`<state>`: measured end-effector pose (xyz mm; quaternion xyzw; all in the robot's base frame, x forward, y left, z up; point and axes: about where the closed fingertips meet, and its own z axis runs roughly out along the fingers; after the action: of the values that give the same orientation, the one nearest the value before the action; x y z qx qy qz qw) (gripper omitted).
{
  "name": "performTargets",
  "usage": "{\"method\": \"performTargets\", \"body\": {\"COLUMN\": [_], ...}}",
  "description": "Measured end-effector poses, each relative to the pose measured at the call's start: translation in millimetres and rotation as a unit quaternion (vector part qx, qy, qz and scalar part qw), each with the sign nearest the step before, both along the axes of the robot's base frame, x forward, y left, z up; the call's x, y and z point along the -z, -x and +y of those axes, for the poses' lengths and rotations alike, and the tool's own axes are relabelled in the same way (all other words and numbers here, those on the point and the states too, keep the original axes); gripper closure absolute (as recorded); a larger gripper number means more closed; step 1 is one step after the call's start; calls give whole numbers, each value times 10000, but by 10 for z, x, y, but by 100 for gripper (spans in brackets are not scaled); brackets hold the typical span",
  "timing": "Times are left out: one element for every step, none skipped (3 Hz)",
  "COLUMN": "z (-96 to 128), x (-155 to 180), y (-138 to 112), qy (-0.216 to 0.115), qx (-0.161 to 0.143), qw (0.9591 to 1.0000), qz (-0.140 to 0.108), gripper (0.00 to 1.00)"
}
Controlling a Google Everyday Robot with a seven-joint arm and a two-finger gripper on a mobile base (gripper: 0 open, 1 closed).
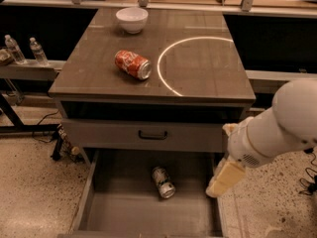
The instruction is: Pick 7up can from middle drawer and place on counter
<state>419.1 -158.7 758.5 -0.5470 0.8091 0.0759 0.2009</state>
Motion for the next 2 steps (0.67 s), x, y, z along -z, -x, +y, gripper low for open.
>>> {"method": "performTargets", "body": {"z": [108, 166], "x": [952, 1424], "y": [-95, -264], "qy": [-528, -818], "qx": [855, 1304], "qw": [9943, 9872], "qz": [368, 407], "gripper": [0, 0]}}
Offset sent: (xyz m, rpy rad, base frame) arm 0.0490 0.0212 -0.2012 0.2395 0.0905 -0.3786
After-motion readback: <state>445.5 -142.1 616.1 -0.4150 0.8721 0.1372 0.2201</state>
